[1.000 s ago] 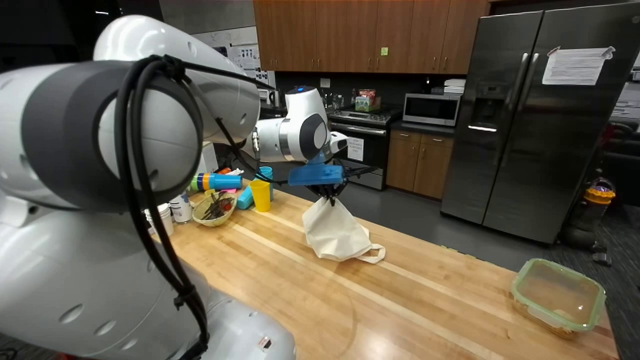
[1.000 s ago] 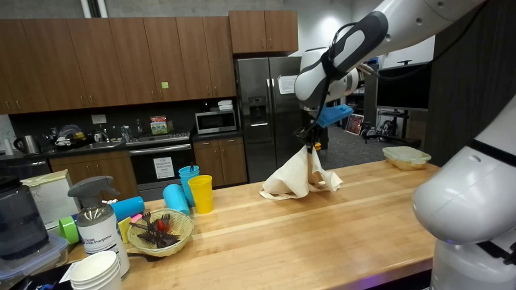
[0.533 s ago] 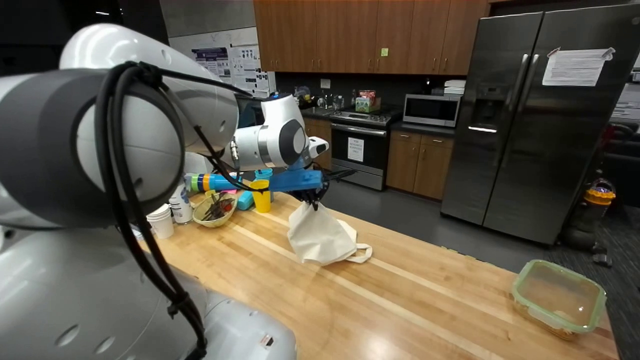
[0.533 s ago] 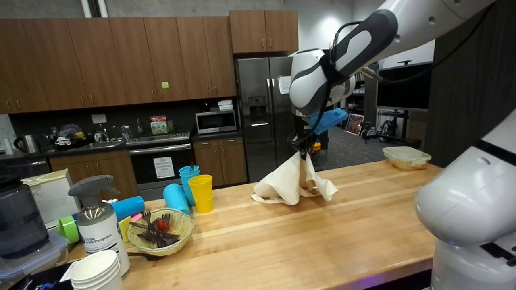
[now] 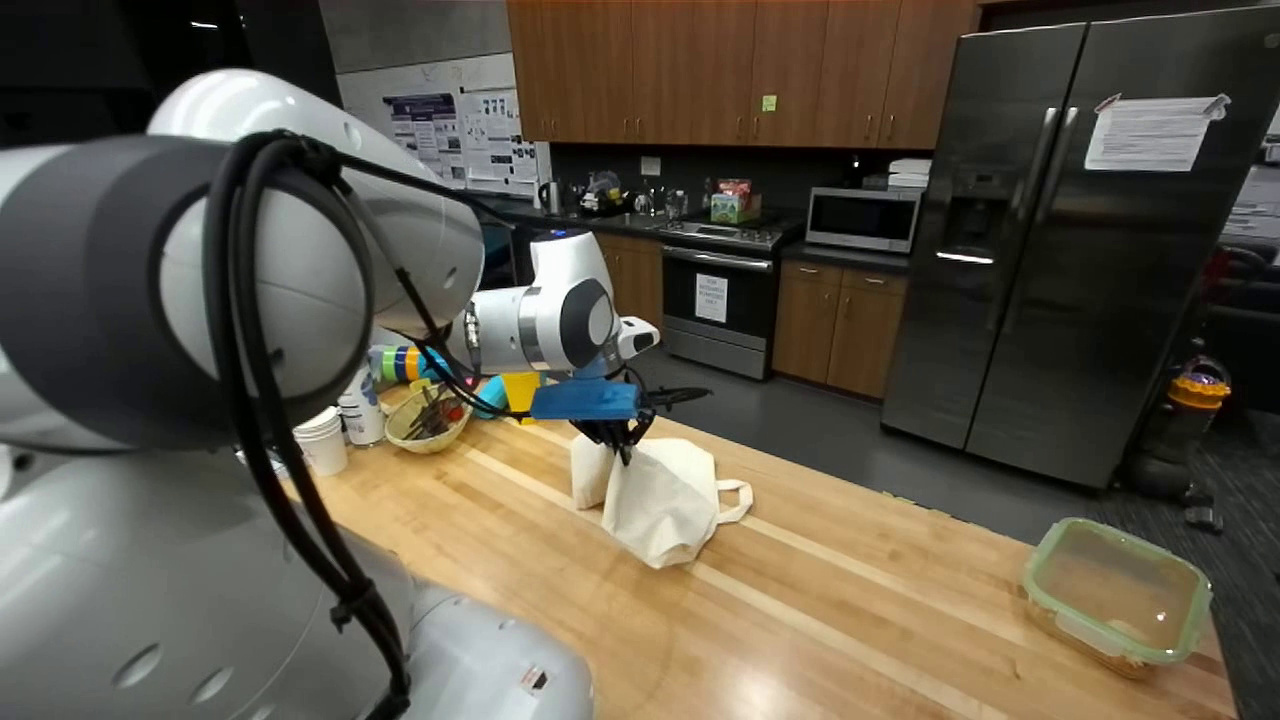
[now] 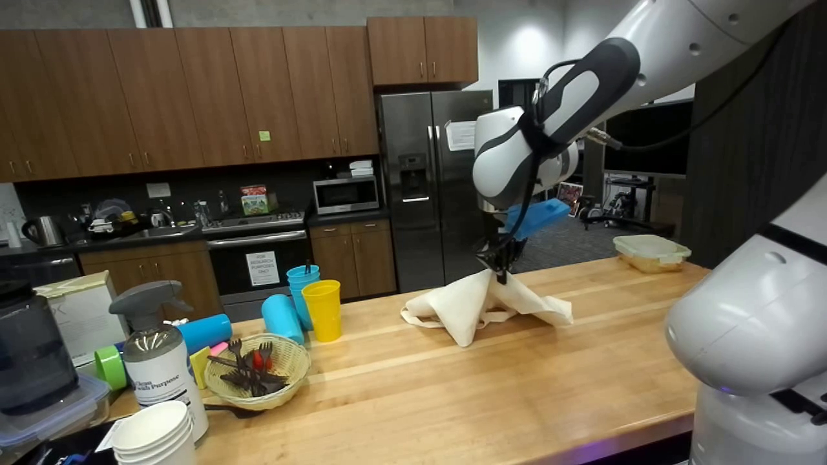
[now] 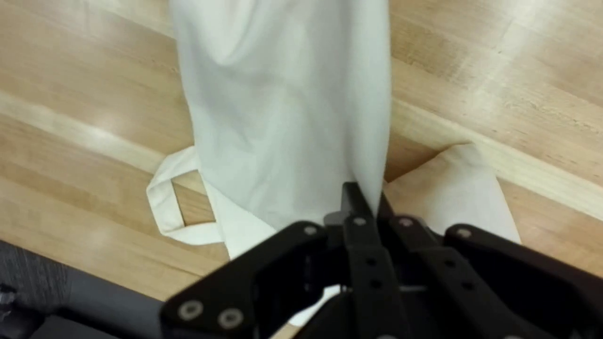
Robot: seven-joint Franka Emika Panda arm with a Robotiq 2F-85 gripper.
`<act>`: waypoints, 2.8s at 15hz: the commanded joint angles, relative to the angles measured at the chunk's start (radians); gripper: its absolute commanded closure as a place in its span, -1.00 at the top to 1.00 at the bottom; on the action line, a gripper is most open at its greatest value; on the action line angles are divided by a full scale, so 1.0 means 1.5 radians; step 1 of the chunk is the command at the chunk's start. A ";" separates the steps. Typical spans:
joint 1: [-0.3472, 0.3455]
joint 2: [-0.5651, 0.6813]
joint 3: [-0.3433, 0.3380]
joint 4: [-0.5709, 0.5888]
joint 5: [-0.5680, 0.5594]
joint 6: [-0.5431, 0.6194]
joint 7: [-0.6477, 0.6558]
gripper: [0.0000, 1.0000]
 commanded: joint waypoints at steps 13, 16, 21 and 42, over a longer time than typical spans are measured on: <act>-0.061 0.032 -0.071 0.040 0.013 -0.011 0.008 -0.98; -0.061 0.022 -0.065 0.025 0.003 -0.002 0.006 -0.93; -0.060 0.022 -0.064 0.023 0.003 -0.002 0.006 -0.93; -0.060 0.022 -0.064 0.023 0.003 -0.002 0.006 -0.93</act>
